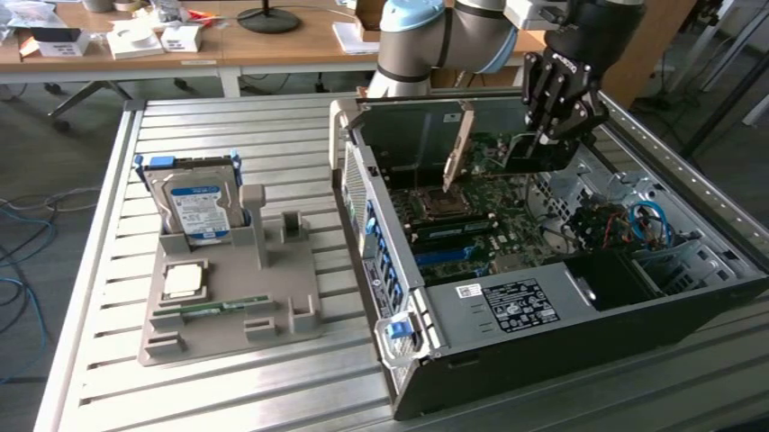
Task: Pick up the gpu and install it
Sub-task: 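Insert the gpu into the slot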
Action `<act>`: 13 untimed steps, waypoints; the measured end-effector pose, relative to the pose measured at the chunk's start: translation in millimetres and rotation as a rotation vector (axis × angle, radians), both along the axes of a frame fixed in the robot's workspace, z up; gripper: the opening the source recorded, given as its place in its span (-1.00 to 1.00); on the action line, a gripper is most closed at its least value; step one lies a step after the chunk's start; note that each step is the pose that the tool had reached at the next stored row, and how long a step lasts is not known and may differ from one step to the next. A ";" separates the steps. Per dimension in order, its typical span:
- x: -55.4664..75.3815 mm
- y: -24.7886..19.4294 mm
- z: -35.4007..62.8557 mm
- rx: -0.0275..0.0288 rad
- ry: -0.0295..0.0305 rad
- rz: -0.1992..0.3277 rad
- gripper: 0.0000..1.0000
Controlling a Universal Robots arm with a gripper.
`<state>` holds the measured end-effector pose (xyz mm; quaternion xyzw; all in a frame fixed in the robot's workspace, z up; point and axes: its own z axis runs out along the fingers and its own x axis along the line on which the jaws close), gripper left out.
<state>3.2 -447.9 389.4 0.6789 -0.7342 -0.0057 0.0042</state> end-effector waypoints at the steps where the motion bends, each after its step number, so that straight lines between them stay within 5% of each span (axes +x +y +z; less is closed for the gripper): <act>1: 0.0 0.0 0.0 0.0014 -0.0001 0.000 -0.47; 13: 0.0 0.0 -1.2 0.0019 -0.0001 0.000 -0.47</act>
